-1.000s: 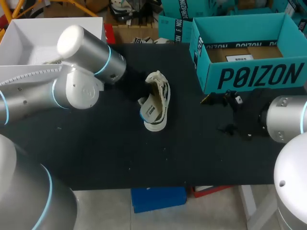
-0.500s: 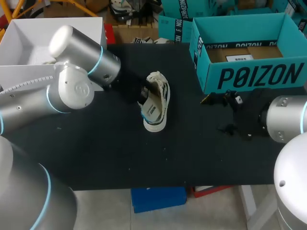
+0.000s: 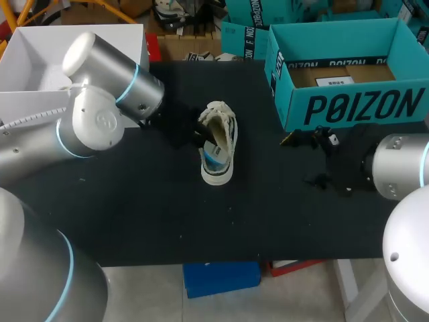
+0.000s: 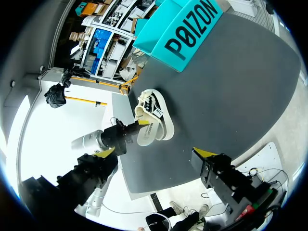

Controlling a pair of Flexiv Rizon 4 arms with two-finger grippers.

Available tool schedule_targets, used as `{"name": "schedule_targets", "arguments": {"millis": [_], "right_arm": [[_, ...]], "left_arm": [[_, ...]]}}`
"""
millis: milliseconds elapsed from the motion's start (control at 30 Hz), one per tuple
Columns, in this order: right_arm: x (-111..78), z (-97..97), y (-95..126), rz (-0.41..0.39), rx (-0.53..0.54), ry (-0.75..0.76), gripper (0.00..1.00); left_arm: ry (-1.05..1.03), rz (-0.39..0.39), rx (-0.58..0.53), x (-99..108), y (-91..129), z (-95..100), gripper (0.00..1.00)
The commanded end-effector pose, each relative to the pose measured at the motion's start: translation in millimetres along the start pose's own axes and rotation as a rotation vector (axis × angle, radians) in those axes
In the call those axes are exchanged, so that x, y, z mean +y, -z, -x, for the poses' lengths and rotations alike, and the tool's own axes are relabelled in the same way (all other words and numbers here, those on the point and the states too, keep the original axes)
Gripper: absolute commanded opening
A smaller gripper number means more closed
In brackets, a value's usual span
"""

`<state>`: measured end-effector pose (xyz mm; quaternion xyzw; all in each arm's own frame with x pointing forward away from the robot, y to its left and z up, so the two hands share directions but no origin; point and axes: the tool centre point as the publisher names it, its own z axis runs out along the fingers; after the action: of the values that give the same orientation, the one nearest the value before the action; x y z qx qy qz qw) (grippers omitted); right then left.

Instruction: Take the shoe out of the shoebox, open the shoe tongue, remove and reinsert the insole, then place the shoe into the shoebox

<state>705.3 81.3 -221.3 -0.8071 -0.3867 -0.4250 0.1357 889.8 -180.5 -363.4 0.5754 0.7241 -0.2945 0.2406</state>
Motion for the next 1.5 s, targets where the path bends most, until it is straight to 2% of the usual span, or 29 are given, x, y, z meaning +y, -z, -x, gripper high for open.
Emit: {"name": "schedule_targets", "arguments": {"millis": [33,233,367,567,967,1267,1400,1500], "right_arm": [[-7.2,5.7,-1,0.155,0.012,-0.015,1.00],[-7.2,5.7,-1,0.155,0.012,-0.015,1.00],[-7.2,5.7,-1,0.155,0.012,-0.015,1.00],[-7.2,5.7,-1,0.155,0.012,-0.015,1.00],[-7.2,5.7,-1,0.155,0.012,-0.015,1.00],[-7.2,5.7,-1,0.155,0.012,-0.015,1.00],[-7.2,5.7,-1,0.155,0.012,-0.015,1.00],[-7.2,5.7,-1,0.155,0.012,-0.015,1.00]], "left_arm": [[-0.006,-0.004,-0.007,-3,2,2.2,0.00],[-0.006,0.004,0.008,-1,-5,-2.8,0.00],[-0.006,0.058,0.020,9,-14,-8.1,0.00],[0.005,0.134,0.014,27,-19,-4.7,0.00],[-0.018,0.212,0.035,45,-17,-0.1,0.00],[0.002,0.329,0.041,64,-10,-2.9,0.00],[0.010,0.348,0.040,68,-14,-1.4,0.00],[0.018,0.334,0.030,66,-21,2.6,0.00]]}}
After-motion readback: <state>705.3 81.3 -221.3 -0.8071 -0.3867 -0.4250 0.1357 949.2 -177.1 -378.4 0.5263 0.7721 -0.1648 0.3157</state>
